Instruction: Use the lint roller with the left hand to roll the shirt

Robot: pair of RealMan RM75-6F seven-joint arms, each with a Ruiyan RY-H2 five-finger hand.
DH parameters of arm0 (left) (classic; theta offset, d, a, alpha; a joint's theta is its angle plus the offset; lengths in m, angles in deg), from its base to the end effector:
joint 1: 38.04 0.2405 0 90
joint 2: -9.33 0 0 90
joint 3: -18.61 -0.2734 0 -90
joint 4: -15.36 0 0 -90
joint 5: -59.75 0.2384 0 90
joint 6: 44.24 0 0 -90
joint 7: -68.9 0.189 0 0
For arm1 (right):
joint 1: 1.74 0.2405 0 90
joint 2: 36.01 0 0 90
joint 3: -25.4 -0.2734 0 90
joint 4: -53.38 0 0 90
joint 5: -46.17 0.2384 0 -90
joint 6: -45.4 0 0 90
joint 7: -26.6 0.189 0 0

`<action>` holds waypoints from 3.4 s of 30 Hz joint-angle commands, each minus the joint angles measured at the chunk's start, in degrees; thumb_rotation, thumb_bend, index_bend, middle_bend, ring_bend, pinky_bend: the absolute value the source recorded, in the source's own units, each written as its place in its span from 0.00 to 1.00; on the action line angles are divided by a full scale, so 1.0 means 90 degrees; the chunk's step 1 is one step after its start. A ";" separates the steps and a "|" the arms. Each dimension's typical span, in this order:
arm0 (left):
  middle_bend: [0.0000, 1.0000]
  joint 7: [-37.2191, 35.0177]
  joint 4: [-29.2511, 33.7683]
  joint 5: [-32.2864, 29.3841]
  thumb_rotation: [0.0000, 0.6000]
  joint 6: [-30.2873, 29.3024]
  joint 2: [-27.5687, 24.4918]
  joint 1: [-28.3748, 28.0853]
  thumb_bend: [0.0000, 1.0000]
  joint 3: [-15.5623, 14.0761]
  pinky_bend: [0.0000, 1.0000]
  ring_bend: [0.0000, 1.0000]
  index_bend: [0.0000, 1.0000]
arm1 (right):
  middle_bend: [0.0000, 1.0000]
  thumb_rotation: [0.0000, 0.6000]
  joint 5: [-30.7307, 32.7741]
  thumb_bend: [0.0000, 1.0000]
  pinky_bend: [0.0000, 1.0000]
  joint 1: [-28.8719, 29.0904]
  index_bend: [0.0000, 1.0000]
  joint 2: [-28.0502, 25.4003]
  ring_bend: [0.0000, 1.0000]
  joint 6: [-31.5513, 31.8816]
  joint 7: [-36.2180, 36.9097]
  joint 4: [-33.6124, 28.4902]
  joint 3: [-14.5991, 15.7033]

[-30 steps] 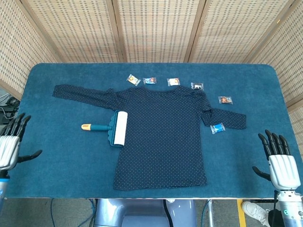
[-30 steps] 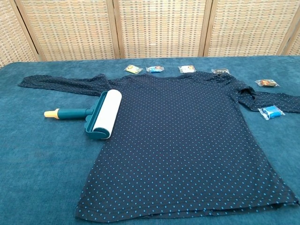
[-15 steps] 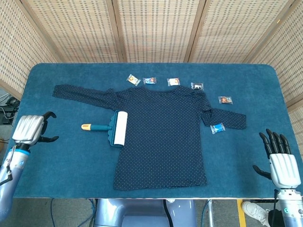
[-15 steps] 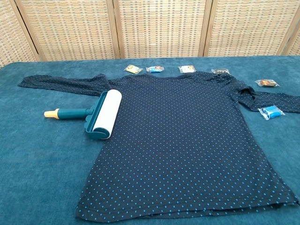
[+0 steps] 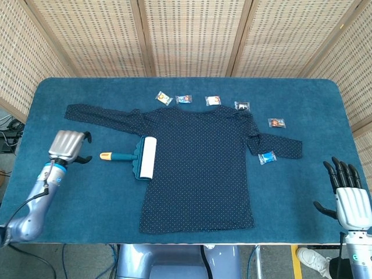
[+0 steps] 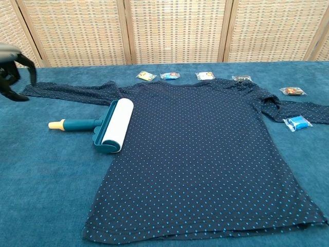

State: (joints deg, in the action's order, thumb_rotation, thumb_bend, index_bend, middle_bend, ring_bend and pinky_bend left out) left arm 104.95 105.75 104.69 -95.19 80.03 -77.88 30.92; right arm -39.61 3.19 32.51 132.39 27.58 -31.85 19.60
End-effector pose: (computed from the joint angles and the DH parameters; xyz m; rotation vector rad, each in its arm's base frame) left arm -0.2410 0.4325 0.0550 -1.6920 -0.8681 -0.5171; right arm -0.3497 -0.2431 0.1429 1.3326 -0.8208 0.9367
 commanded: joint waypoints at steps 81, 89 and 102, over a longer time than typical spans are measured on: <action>0.84 0.1253 -0.2386 -0.0885 1.00 -0.0011 0.2679 -0.1464 0.86 -0.0884 0.70 0.76 0.86 | 0.00 1.00 0.0239 0.09 0.00 -0.0093 0.00 -0.0080 0.00 0.0102 0.0982 0.0310 -0.0205; 0.85 0.1611 -0.1819 -0.1153 1.00 -0.0045 0.2234 -0.1567 0.89 -0.0870 0.71 0.76 0.88 | 0.00 1.00 0.0214 0.09 0.00 -0.0099 0.00 -0.0094 0.00 0.0123 0.1000 0.0282 -0.0202; 0.85 0.3162 0.0032 -0.2637 1.00 -0.0441 0.0941 -0.2441 0.90 -0.0891 0.71 0.76 0.89 | 0.00 1.00 0.0210 0.09 0.00 -0.0121 0.00 -0.0146 0.00 0.0153 0.1232 0.0287 -0.0223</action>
State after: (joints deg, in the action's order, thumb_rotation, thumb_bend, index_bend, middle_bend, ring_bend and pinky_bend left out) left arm 131.91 103.96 82.60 -98.27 90.37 -98.26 23.04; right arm -37.73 2.11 31.22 133.75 38.62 -29.30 17.61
